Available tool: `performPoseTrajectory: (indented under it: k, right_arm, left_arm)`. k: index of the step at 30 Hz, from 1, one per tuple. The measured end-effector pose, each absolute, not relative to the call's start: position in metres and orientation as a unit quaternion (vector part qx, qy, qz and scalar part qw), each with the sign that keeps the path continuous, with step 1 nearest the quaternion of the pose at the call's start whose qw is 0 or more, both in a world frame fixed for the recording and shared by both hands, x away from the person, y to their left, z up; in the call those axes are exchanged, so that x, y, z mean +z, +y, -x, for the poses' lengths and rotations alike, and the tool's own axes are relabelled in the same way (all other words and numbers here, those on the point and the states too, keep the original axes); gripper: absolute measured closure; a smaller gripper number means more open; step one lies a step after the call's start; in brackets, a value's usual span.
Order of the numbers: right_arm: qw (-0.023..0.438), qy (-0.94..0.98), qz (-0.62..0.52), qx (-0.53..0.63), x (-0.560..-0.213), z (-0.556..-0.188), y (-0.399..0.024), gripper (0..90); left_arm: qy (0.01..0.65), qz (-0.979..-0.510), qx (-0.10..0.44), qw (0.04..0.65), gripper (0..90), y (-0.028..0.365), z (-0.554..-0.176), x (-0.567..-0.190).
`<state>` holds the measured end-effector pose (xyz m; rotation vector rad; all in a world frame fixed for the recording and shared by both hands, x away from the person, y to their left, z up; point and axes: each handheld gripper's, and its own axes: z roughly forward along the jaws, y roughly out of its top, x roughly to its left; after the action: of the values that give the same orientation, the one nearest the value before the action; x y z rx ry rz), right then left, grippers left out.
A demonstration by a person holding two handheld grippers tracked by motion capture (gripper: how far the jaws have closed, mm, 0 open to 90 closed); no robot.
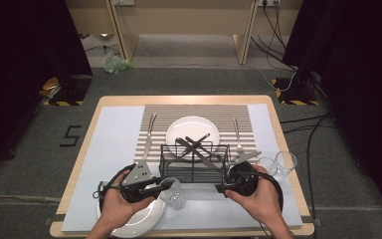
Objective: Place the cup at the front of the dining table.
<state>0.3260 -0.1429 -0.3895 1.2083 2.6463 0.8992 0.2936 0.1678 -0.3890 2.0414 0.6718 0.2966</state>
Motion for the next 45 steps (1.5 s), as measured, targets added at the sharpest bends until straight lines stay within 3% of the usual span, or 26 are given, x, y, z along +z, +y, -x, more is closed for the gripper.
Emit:
performPoseTrajectory:
  k: [45]
  right_arm:
    - [0.045, 0.869, -0.396, 0.294, -0.391, -0.326, -0.141, 54.3]
  left_arm:
    - [0.306, -0.817, 0.139, 0.468, 78.4, 0.203, -0.289, -0.384]
